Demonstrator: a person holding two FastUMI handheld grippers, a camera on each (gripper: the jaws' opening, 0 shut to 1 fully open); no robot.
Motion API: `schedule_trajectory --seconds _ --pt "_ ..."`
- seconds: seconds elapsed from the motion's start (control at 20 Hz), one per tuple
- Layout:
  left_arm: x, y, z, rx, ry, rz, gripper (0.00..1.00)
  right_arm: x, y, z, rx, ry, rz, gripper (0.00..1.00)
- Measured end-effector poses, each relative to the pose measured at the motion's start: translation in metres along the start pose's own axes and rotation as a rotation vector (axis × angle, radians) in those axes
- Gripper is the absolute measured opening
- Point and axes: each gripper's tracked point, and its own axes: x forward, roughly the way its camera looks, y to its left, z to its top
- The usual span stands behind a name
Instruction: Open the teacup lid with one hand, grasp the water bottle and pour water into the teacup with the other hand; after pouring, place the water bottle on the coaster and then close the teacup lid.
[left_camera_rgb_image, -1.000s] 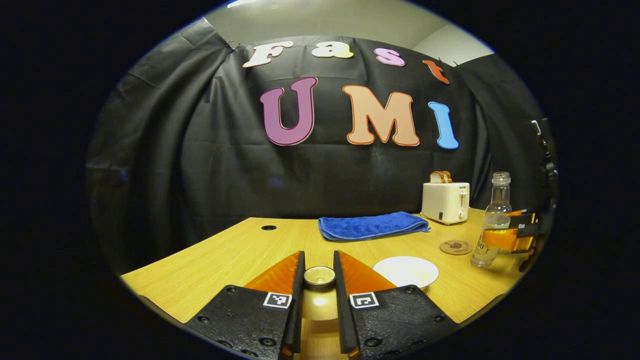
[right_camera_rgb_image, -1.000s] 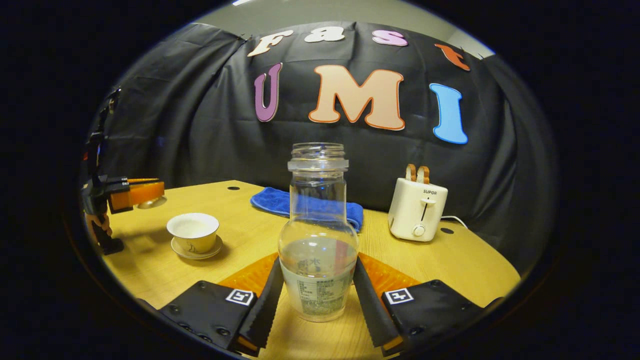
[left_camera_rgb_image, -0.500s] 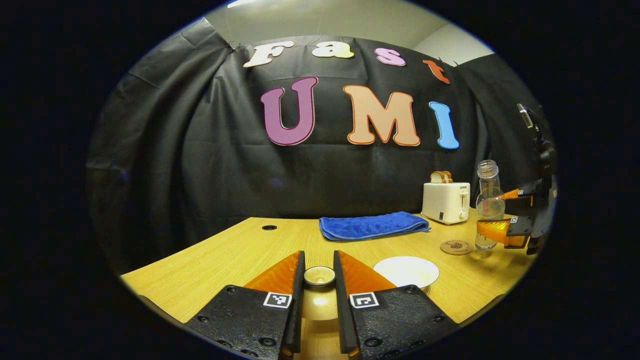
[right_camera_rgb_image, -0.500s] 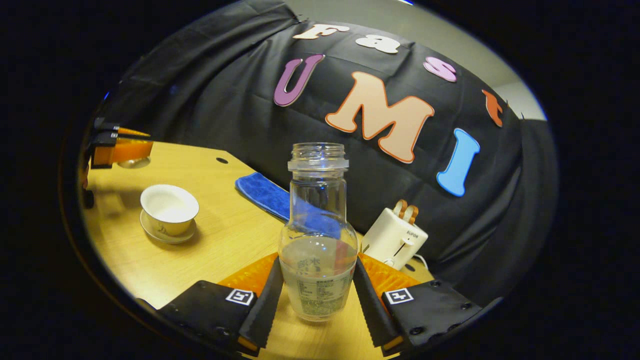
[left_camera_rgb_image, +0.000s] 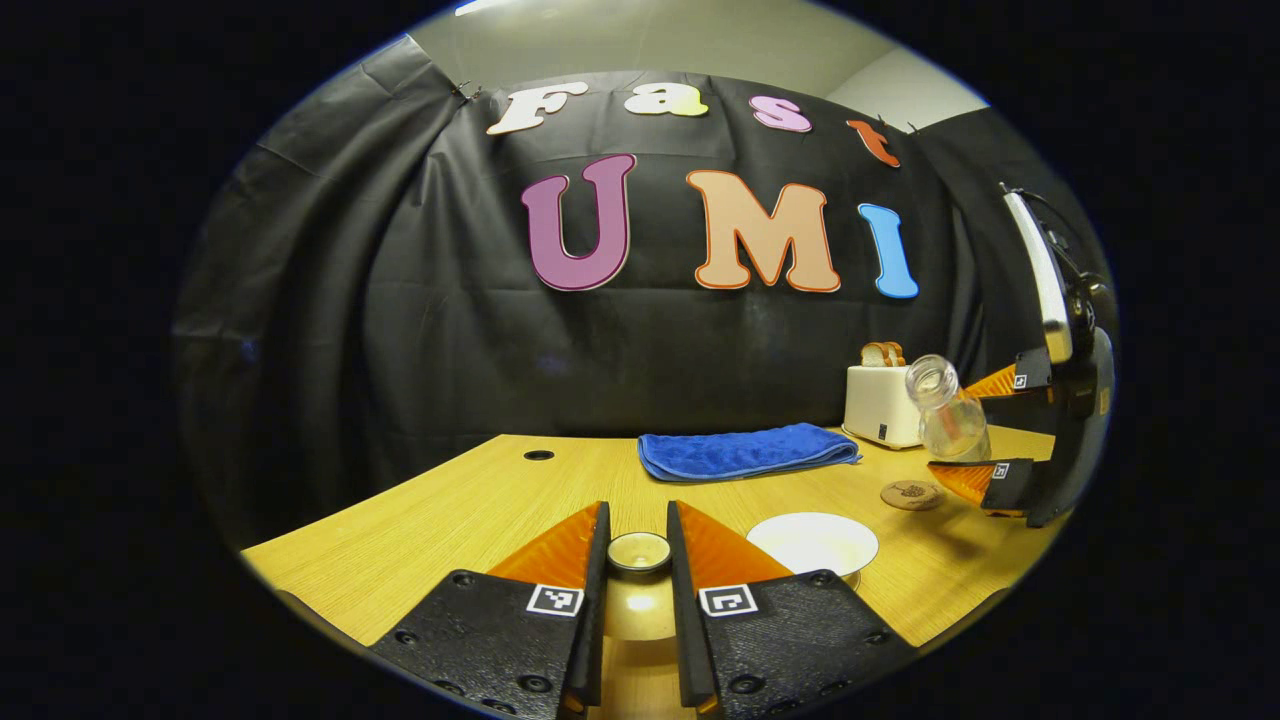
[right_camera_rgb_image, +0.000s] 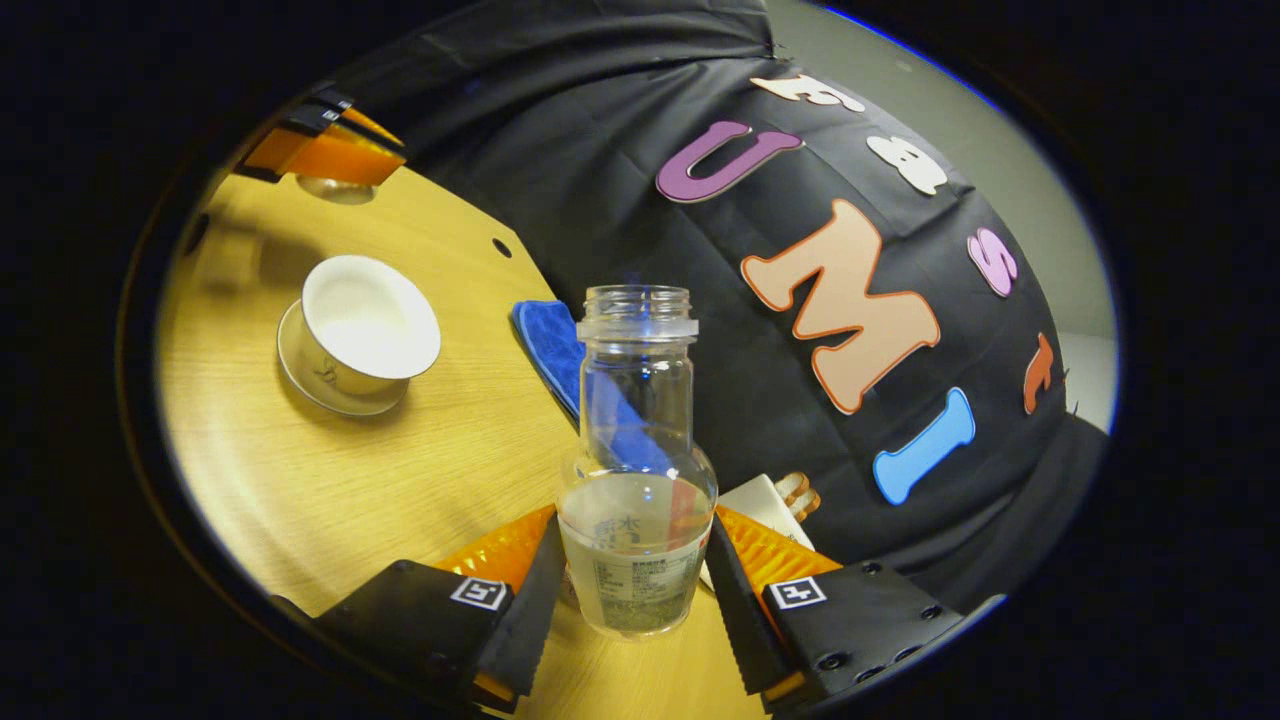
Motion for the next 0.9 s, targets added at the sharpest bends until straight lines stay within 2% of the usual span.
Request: schedule_trajectory --seconds 0.5,0.7,0.9 --pt "0.000 0.000 -0.001 -0.001 -0.001 0.004 0.27 0.012 0.040 -0.001 -0.336 -0.002 0.053 0.80" --pt "0.000 0.000 -0.002 -0.002 -0.001 0.004 0.28 0.010 0.054 -0.002 -0.381 0.002 0.084 0.80" --pt "0.000 -0.001 -0.001 -0.002 -0.001 0.006 0.27 0.011 0.049 0.003 -0.436 0.000 0.070 0.80"
